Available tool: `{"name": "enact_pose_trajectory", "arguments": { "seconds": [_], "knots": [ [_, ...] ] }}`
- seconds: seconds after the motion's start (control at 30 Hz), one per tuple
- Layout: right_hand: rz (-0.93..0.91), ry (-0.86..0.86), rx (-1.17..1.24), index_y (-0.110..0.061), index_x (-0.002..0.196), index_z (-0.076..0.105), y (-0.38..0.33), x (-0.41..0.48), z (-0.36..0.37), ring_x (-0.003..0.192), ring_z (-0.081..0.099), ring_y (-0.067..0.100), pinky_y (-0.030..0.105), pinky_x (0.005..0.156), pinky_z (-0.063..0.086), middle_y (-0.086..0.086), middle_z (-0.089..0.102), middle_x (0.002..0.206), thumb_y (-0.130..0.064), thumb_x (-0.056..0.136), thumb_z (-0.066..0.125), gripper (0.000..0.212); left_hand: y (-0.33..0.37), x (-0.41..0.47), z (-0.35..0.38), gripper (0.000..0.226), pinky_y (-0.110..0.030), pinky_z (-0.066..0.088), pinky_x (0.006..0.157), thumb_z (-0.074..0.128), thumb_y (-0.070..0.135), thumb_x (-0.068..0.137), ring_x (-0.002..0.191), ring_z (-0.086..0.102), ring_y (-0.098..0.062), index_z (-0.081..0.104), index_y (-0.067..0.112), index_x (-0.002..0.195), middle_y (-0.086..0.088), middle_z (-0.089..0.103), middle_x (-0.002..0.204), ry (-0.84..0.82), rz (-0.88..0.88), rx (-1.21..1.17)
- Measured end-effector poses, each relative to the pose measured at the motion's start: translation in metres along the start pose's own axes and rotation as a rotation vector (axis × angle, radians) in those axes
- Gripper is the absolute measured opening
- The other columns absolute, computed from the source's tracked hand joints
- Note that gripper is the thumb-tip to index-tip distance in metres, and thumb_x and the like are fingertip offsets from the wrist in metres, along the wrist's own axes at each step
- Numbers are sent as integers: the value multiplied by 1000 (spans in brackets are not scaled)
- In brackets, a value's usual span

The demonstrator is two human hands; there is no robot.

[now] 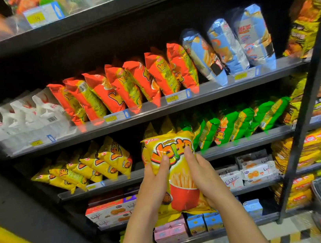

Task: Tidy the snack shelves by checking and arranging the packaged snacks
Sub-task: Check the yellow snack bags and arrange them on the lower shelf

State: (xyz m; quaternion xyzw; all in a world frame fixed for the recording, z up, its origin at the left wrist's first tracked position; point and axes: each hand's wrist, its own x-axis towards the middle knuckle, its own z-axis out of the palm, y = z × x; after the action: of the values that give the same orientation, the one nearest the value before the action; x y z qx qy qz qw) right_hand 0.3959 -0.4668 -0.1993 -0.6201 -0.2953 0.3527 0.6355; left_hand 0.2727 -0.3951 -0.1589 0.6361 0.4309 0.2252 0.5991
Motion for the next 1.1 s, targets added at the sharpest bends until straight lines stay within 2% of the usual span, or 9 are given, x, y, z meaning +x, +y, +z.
{"name": "enact_pose_trajectory", "arguments": {
  "seconds": [0.1,0.23,0.37,0.43,0.6,0.7,0.83,0.97,1.1],
  "knots": [
    [77,-30,31,-46,135,62,-2,2,-6,130,60,11,47,114,46,-13,65,139,-100,79,27,85,-4,0,-3,75,-42,55,99,53,88,82,113,66,-13,50,43,143,15,65,128,11,-85,-51],
    [118,-52,126,-39,133,63,-7,3,-12,112,74,22,55,102,57,-2,78,120,-99,77,23,91,-5,-2,-11,57,-47,62,90,51,76,90,95,80,-26,74,32,118,-5,82,106,43,-167,-224],
    [74,-119,201,-20,144,57,-14,6,-15,88,77,27,37,65,61,12,78,111,-84,83,21,96,-7,-1,-18,55,-56,57,98,51,69,93,99,79,-33,74,26,119,-13,80,111,8,-153,-400],
    [57,-152,219,-15,144,57,-14,7,-15,80,76,22,31,59,57,11,78,106,-83,83,22,98,-6,-1,-19,47,-52,58,94,49,65,97,96,80,-31,74,28,113,-13,81,108,18,-124,-423],
    [77,-191,178,-23,142,60,-13,8,-14,102,78,21,43,84,63,4,78,118,-83,84,27,90,-5,5,-20,51,-54,58,101,48,72,94,101,79,-25,76,34,113,-2,82,106,34,-51,-236],
    [63,-219,116,-30,131,66,-12,7,-13,111,75,17,50,101,59,-3,78,121,-79,85,50,69,-7,10,-18,54,-48,62,93,52,73,91,101,79,-19,71,34,123,2,81,111,4,5,-138],
    [35,-219,63,-27,135,58,-8,6,-15,114,74,15,48,104,57,-2,75,127,-56,82,83,65,-5,13,-16,42,-41,64,85,59,67,89,98,78,-9,62,43,123,13,79,110,7,109,-35],
    [-46,-220,103,-23,137,57,-4,8,-25,116,73,22,49,101,58,1,76,126,-32,81,84,63,-4,12,-23,50,-46,65,84,70,55,83,107,76,-15,59,43,130,11,77,120,-93,219,1],
    [-134,-218,68,-27,133,59,-2,8,-34,115,73,20,37,94,61,-3,77,122,-17,79,90,63,-3,10,-33,92,-23,61,82,95,62,57,115,72,-8,57,33,136,10,75,127,-209,281,-59]
  ]
}}
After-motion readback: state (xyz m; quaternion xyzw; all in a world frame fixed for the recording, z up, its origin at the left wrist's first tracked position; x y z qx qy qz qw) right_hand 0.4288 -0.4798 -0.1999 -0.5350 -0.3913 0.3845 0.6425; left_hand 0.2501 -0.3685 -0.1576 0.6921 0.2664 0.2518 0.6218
